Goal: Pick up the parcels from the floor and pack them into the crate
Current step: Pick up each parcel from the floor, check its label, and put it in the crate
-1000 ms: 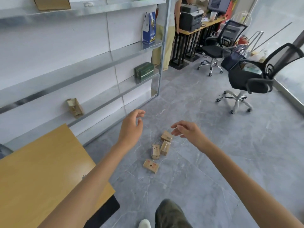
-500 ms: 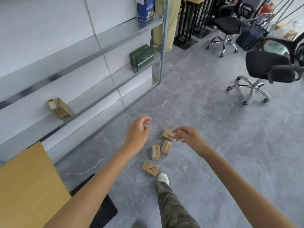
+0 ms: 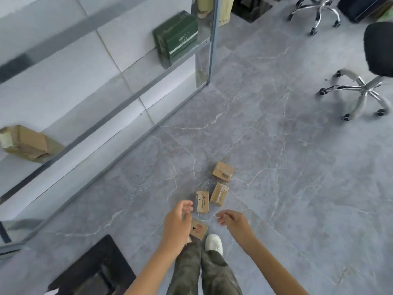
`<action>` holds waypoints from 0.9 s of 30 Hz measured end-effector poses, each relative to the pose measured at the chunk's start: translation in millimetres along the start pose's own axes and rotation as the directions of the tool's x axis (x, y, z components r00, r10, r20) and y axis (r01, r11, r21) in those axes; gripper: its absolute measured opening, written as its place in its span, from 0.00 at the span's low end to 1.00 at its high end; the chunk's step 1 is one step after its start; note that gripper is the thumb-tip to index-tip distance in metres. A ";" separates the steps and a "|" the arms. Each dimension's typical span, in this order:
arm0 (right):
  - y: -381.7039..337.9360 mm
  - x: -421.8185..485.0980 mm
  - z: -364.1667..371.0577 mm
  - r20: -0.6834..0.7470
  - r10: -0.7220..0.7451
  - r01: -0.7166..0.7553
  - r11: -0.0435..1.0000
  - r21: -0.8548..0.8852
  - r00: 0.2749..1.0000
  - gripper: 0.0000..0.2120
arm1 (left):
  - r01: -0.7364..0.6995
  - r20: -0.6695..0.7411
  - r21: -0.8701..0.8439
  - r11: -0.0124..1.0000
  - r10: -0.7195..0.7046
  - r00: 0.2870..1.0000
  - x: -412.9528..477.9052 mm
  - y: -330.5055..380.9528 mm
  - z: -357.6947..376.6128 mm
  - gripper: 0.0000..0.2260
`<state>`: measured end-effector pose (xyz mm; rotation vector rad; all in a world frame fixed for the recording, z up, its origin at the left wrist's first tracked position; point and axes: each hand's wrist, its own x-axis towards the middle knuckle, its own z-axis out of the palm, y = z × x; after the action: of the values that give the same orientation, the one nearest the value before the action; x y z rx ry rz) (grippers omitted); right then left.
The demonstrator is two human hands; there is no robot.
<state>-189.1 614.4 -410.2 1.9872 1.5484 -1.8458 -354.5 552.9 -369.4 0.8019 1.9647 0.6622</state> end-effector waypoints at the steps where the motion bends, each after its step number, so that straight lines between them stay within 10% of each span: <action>1: 13.1 28.6 11.7 -0.006 0.017 -0.017 1.000 0.002 1.000 0.15 | 0.021 0.008 0.011 1.000 -0.021 1.000 25.3 -20.0 12.4 0.12; 10: 173.4 323.8 114.0 -0.091 0.200 -0.209 0.972 -0.105 0.976 0.13 | 0.284 0.226 0.105 0.953 -0.301 0.927 261.5 -261.9 164.8 0.18; 17: 262.2 433.4 174.2 0.169 0.232 -0.212 0.969 -0.124 0.958 0.21 | 0.277 0.554 0.283 0.918 -0.392 0.734 359.5 -381.0 243.2 0.30; 27: 138.1 324.4 132.7 0.222 0.023 0.010 0.989 -0.146 0.975 0.26 | 0.311 0.292 -0.166 0.936 -0.255 0.922 283.6 -277.3 137.9 0.21</action>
<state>-260.7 666.0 -776.3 1.6571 1.5594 -1.8208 -423.0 604.3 -780.4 0.4369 1.6879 0.5437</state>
